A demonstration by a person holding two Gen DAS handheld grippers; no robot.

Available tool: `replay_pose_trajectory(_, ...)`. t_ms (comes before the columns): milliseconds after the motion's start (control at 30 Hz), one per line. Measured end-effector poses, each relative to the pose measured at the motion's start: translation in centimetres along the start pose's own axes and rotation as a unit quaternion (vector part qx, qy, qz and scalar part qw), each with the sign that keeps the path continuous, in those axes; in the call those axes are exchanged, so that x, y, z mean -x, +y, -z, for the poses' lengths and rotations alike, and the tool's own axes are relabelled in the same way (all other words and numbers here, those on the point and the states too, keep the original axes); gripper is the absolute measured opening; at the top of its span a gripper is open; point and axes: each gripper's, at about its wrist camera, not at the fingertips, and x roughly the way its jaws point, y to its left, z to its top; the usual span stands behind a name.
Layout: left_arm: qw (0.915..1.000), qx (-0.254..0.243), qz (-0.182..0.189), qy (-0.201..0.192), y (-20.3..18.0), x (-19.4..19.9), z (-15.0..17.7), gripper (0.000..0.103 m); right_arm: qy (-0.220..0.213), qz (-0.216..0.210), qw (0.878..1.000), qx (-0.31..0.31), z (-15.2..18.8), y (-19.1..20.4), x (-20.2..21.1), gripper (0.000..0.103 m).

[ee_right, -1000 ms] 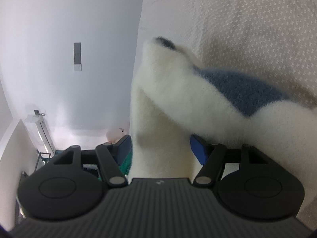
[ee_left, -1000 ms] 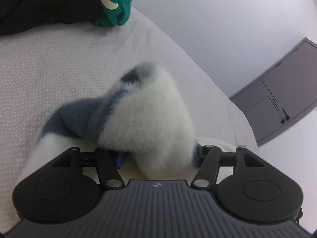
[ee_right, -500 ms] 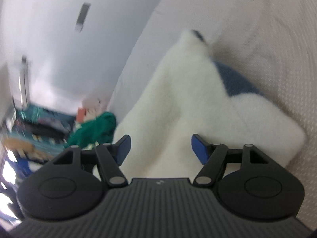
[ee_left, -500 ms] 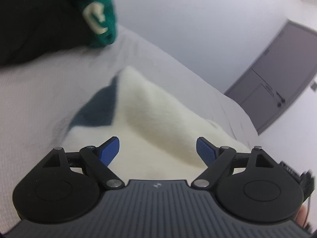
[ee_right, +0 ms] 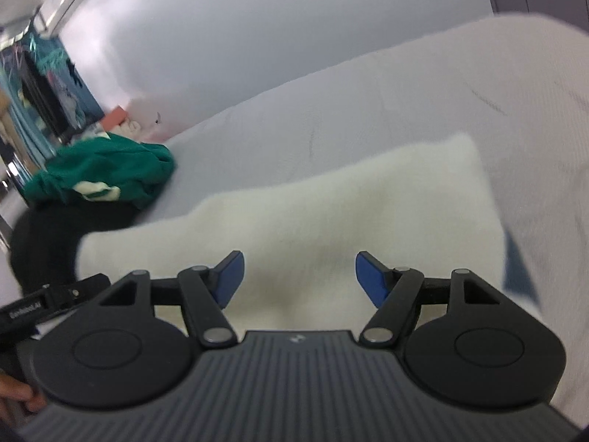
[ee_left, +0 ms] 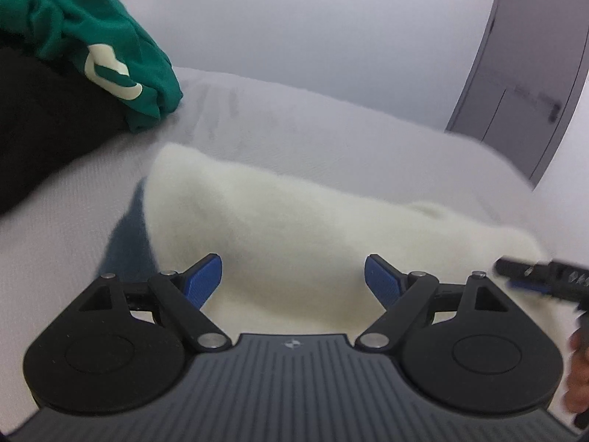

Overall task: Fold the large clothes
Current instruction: 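Open both grippers and press the folded sweater flat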

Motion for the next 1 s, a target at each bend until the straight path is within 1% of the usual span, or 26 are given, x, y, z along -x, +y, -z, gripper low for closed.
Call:
replay_pose_trajectory(100,0.9999,0.003,-0.001,0.011,0.4,-2.3,-0.6,0.088,-0.002,0.012,1.0,0.01,-0.3,-0.5,-1.2,0.069)
replay_pose_trajectory(267,0.9997,0.005,-0.003,0.023,1.0,-4.6,-1.0,0.088,-0.003,0.027,0.999,0.031,-1.2,0.0,-3.4,0.068)
replay_pose_trajectory(467,0.9987,0.029,0.011,0.04,2.5,-7.5,-1.6,0.09,0.009,0.054,0.997,0.056,-1.8,0.2,-7.0,0.068)
replay_pose_trajectory(600,0.9989,0.014,0.007,0.044,2.3,-8.8,-1.4,0.092,0.008,0.065,0.995,0.077,-1.4,0.1,-8.8,0.069)
replay_pose_trajectory(733,0.9992,0.001,-0.001,0.041,1.8,-9.2,-1.2,0.095,0.001,0.065,0.994,0.085,-1.1,0.0,-9.0,0.07)
replay_pose_trajectory(800,0.9994,0.002,0.0,0.035,1.9,-9.1,-1.1,0.095,-0.002,0.064,0.994,0.085,-1.1,-0.1,-8.8,0.07)
replay_pose_trajectory(933,0.9996,0.014,0.003,0.025,1.7,-7.3,-0.9,0.095,-0.012,0.061,0.995,0.074,-1.0,0.0,-8.0,0.069)
replay_pose_trajectory(1000,0.9995,0.023,0.005,0.02,1.7,-6.4,-0.9,0.095,-0.019,0.063,0.996,0.067,-1.0,0.3,-6.8,0.068)
